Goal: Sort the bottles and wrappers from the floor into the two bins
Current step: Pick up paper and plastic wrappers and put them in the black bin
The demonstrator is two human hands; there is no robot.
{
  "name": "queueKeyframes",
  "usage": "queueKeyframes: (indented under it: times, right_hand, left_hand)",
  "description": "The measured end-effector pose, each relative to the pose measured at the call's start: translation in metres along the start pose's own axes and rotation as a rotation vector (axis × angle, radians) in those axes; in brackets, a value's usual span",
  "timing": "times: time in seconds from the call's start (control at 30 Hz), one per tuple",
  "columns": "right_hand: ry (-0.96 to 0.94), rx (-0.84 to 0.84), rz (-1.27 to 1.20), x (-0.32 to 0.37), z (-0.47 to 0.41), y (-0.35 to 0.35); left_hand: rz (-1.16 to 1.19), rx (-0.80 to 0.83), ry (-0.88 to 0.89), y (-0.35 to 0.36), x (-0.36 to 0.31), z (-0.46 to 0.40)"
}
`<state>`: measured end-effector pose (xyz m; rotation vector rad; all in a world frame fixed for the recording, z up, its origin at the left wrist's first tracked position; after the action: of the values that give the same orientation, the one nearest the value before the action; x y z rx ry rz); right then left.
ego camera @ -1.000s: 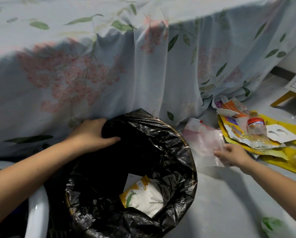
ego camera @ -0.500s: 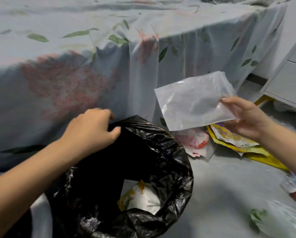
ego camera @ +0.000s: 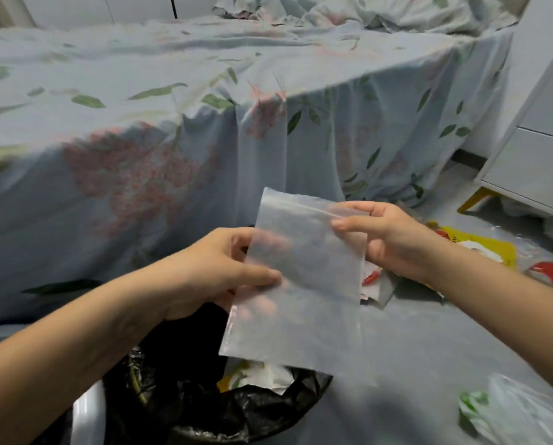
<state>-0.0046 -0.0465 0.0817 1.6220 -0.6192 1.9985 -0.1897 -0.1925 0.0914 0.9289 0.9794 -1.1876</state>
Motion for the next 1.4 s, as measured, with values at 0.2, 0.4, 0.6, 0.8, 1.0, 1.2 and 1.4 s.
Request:
queueKeyframes:
  times: [0.2,0.4,0.6,0.8,1.0,1.2,1.4]
  right_hand:
    - [0.097,0.350,-0.087,-0.015,0.022,0.009]
    - [0.134,0.105,0.096,-0.012,0.020,0.026]
    - [-0.426,-0.477,0.845,-0.014,0.008,0.030]
    - [-0.722,0.023,1.331,-0.041,0.002,0.096]
    - [-0.552,0.726,1.344,-0.062,-0.003,0.116]
    - [-0.481,-0.273,0.767,-0.040,-0.036,0.028]
    - [0.108,-0.456,1.231,-0.148,-0.087,-0.094]
  left_hand:
    - [0.198,-0.137,0.277,-0.012,0.005,-0.009]
    - [-0.192,0.020,0.354,-0.016,0.007,-0.005]
    - [-0.704,-0.252,0.461,-0.045,0.008,-0.005]
    - [-0.982,-0.345,0.552,-0.061,0.013,-0.016]
    - [-1.163,-0.114,0.459,-0.053,0.031,-0.044]
    - [-1.172,0.018,0.453,-0.036,0.025,-0.078]
    - [-1.067,0.000,0.412,-0.038,0.035,-0.100]
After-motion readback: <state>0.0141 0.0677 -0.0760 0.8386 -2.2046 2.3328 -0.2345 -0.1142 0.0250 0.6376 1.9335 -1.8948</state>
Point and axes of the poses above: each hand's wrist, its own z-axis away from the middle knuckle, its own y-axis out of the palm, x = y × z, the point moved 1 cm from there along -z, towards the middle knuckle, and after that the axes turned 15 degrees about z, right-handed, at the moved point
